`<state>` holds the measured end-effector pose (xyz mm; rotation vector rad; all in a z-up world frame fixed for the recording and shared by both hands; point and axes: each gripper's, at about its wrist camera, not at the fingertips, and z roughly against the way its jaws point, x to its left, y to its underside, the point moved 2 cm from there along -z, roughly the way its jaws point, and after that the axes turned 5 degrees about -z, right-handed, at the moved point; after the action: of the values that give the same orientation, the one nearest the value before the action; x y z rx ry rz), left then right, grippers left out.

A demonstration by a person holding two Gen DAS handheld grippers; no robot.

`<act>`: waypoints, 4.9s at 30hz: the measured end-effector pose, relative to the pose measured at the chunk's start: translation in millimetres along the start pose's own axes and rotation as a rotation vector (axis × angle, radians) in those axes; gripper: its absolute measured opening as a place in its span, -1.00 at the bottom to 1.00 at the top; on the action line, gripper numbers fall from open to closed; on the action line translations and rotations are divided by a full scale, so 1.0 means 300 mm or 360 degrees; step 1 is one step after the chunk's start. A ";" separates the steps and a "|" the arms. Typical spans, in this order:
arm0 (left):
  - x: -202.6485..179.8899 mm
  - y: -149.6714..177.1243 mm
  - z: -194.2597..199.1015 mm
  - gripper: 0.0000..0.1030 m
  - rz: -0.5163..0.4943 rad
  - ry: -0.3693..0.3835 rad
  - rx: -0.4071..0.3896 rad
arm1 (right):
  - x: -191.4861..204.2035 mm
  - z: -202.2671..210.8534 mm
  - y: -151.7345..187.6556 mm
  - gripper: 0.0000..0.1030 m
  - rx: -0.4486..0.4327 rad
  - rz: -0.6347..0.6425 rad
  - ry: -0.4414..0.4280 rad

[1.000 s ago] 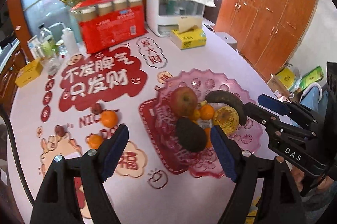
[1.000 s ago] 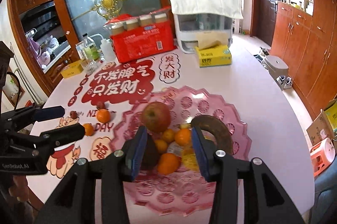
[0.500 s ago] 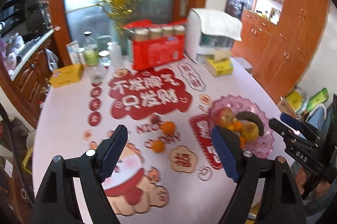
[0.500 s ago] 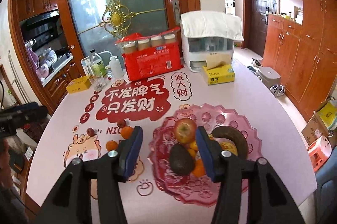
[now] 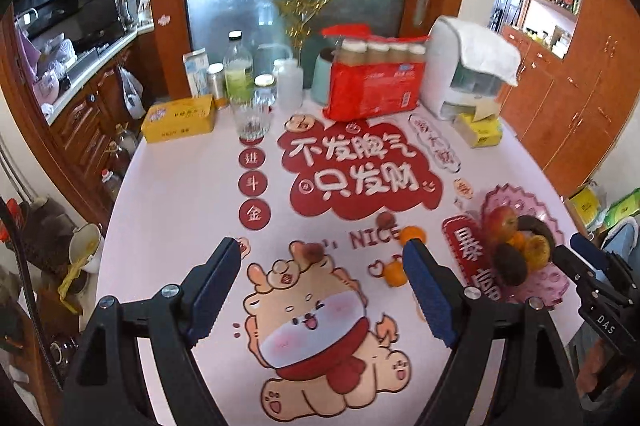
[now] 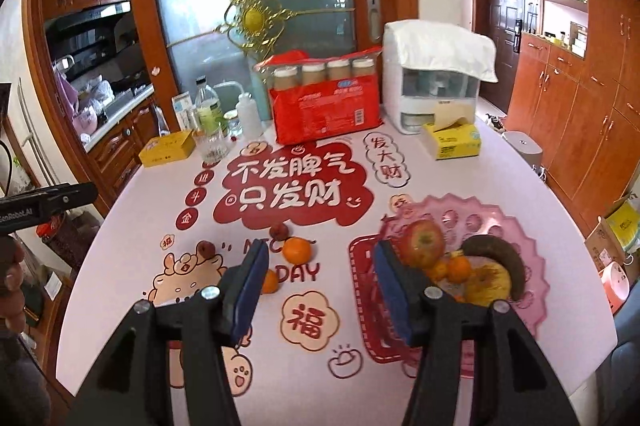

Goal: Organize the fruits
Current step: 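Move the right gripper to a loose mandarin while the left gripper moves to a red lychee, then close the right gripper on the mandarin while the left gripper closes on the lychee, then carry the mandarin with the right gripper and the lychee with the left gripper into the bowl, then open the right gripper over the bowl while the left gripper releases the lychee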

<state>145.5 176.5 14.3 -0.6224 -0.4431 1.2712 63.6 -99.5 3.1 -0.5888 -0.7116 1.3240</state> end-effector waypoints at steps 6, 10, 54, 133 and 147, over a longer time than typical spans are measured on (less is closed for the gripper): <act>0.044 0.014 -0.151 0.59 -0.0052 -0.0002 0.0089 | 0.077 -0.138 0.021 0.07 0.0112 -0.0024 0.0004; 0.052 0.029 -0.283 0.59 -0.0098 0.0010 0.0148 | 0.107 -0.251 0.049 0.07 0.0196 -0.0034 0.0026; -0.018 0.125 -0.736 -0.45 -0.0063 0.0105 0.0320 | 0.194 -0.699 0.245 -0.26 0.0597 -0.0004 -0.0133; -1.280 0.077 -0.587 0.10 -0.0477 0.0286 0.0298 | -0.782 -0.318 0.213 -0.06 0.0544 -0.0089 -0.0165; -1.084 0.040 -0.325 0.43 -0.0461 0.0177 0.0108 | -0.657 -0.193 0.141 -0.06 0.0361 -0.0098 -0.0145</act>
<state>116.9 -154.3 -57.5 -0.5467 -0.3806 0.9673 60.8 -286.5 -91.7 -0.3240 -0.6377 1.3586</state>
